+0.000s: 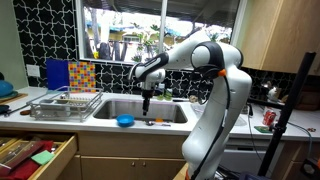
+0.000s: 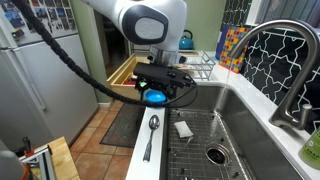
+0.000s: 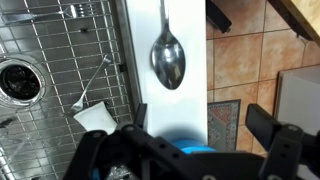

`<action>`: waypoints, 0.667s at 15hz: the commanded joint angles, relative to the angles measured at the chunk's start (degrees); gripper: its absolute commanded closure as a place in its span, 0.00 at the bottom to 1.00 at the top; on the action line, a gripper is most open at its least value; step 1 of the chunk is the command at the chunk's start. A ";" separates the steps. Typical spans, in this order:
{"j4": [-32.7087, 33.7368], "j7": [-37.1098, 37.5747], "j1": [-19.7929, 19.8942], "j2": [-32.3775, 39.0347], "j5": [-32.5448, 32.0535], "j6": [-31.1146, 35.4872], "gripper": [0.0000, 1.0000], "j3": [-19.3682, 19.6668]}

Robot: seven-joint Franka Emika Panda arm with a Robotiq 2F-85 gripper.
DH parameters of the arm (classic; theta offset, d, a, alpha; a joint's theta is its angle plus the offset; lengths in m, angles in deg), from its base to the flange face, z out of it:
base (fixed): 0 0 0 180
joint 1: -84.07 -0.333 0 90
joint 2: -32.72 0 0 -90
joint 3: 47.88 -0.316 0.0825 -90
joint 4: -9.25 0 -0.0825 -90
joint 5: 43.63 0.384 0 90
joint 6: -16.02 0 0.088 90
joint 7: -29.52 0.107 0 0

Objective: Pour the contents of the blue bowl into the sink, put the big silver spoon in the blue bowl and then put them in the sink

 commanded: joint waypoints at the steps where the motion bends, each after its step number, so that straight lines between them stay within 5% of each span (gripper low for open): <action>1: -8.46 -5.07 1.24 -8.74 -4.04 1.27 0.00 3.22; 10: -18.16 -6.90 2.90 -12.37 -9.05 8.30 0.00 8.02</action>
